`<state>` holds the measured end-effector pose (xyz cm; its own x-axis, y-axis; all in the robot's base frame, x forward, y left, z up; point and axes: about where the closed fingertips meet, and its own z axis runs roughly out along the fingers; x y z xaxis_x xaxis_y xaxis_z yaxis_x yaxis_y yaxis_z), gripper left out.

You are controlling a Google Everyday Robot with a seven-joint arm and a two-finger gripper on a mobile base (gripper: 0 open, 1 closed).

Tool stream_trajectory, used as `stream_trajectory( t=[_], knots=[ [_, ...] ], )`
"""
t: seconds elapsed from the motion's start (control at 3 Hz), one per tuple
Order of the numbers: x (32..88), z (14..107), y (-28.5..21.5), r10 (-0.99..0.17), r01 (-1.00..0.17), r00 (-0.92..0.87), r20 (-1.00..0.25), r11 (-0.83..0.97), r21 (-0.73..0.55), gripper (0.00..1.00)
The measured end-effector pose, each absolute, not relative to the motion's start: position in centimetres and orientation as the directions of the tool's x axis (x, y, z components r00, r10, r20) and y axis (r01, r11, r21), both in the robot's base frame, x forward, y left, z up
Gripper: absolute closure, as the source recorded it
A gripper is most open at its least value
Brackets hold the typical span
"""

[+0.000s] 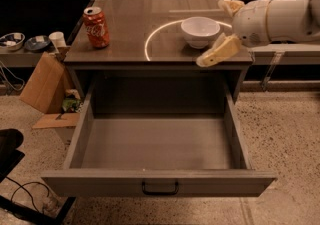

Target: Place coke can into top drawer

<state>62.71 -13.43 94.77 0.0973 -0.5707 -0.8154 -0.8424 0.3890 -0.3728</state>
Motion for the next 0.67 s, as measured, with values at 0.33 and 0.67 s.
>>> stream_trajectory(
  t=[0.33,0.67],
  knots=[
    [64.4,94.1,-10.2,-0.447,-0.837,0.164,-0.879,0.408,-0.364,0.0],
    [66.2,94.2,-5.1,-0.307,-0.836,0.259,-0.916,0.404,-0.372,0.0]
  ],
)
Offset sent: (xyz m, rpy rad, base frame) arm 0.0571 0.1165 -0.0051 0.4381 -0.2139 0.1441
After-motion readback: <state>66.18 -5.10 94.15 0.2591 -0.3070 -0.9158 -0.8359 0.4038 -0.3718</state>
